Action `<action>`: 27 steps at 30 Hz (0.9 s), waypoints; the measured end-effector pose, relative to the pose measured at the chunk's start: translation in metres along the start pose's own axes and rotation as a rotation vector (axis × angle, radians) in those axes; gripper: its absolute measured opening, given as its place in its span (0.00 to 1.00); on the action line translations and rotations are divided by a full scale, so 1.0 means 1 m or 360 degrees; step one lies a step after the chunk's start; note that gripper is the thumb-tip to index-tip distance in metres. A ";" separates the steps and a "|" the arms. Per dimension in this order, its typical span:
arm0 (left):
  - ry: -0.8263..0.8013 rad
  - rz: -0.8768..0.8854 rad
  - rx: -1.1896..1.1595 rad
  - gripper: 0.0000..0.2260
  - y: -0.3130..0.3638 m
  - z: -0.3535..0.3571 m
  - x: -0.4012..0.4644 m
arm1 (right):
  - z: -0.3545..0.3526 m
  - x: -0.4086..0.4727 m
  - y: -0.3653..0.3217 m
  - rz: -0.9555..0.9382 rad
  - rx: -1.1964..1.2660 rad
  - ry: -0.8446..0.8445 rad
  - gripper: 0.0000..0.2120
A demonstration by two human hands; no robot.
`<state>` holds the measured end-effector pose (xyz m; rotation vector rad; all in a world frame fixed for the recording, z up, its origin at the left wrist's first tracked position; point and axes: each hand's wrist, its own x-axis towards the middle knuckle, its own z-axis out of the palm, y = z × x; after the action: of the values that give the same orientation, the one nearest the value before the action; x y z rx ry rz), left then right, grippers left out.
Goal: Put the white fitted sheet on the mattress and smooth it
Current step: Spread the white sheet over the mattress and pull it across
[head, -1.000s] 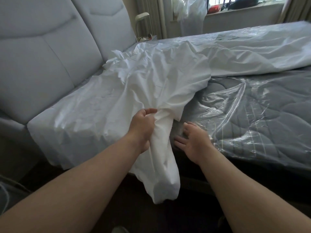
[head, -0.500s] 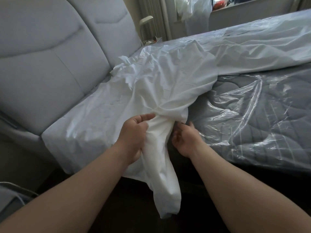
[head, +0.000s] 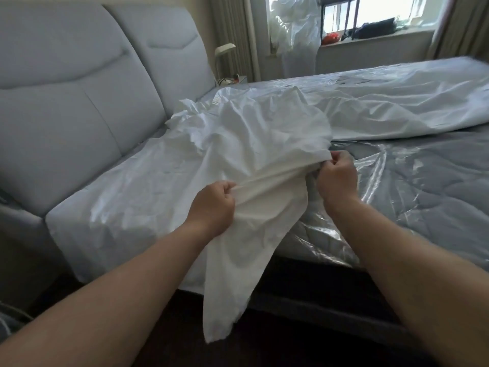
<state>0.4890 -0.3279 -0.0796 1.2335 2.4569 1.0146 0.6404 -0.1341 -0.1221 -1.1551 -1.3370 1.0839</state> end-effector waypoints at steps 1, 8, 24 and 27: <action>0.0025 0.0067 -0.0001 0.18 0.011 -0.001 -0.002 | -0.014 0.001 -0.026 -0.0161 -0.0047 0.0061 0.08; 0.0226 0.0272 -0.0023 0.11 0.067 -0.008 -0.010 | -0.079 -0.021 -0.150 -0.1420 -0.0161 0.0410 0.07; -0.0597 -0.0078 0.0003 0.29 0.027 0.042 -0.057 | -0.044 -0.154 0.016 0.0181 0.0234 -0.1386 0.13; -0.0532 -0.0011 0.0056 0.26 0.021 0.049 -0.052 | -0.043 -0.143 0.016 0.0436 0.0571 -0.1432 0.19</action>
<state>0.5572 -0.3356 -0.1082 1.2857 2.2260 0.6989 0.6879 -0.2730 -0.1533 -0.5818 -1.5558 2.0998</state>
